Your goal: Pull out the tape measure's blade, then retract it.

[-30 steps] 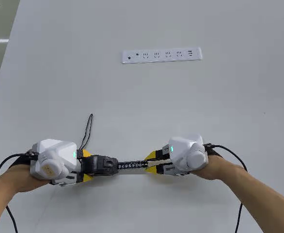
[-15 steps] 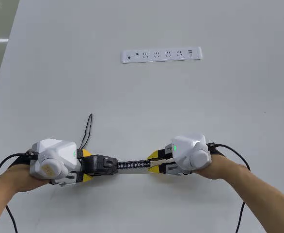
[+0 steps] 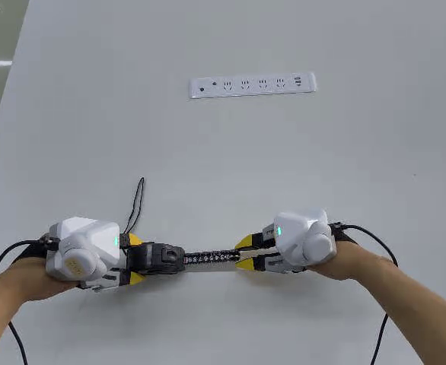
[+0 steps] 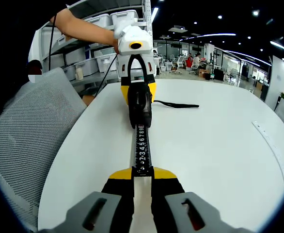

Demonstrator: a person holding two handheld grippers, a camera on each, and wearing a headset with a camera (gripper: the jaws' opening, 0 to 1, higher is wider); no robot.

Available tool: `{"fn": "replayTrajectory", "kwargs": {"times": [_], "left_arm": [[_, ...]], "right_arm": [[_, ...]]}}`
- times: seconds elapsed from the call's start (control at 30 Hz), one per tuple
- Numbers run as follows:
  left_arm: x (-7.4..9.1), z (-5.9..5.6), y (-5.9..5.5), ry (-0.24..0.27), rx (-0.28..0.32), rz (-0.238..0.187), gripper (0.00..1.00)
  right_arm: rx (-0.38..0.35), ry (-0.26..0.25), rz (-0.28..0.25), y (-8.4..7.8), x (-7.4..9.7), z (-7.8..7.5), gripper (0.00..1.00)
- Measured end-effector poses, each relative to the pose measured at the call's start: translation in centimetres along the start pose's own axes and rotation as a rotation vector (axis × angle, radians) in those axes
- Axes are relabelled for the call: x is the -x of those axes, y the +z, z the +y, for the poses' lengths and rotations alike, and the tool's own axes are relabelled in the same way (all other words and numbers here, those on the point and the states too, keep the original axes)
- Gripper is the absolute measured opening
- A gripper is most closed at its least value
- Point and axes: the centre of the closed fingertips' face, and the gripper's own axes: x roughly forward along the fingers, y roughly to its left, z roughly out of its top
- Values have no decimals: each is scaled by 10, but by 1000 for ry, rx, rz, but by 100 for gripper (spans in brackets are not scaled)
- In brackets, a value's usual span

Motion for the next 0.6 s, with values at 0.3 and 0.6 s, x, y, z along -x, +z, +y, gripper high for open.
{"fn": "replayTrajectory", "kwargs": {"times": [0.3, 0.6], "left_arm": [[0, 0, 0, 2, 5, -1, 27], [0, 0, 0, 1, 4, -3, 27]], "right_arm": [[4, -5, -1, -1, 3, 0, 10], [1, -4, -2, -3, 6, 0, 10]]}}
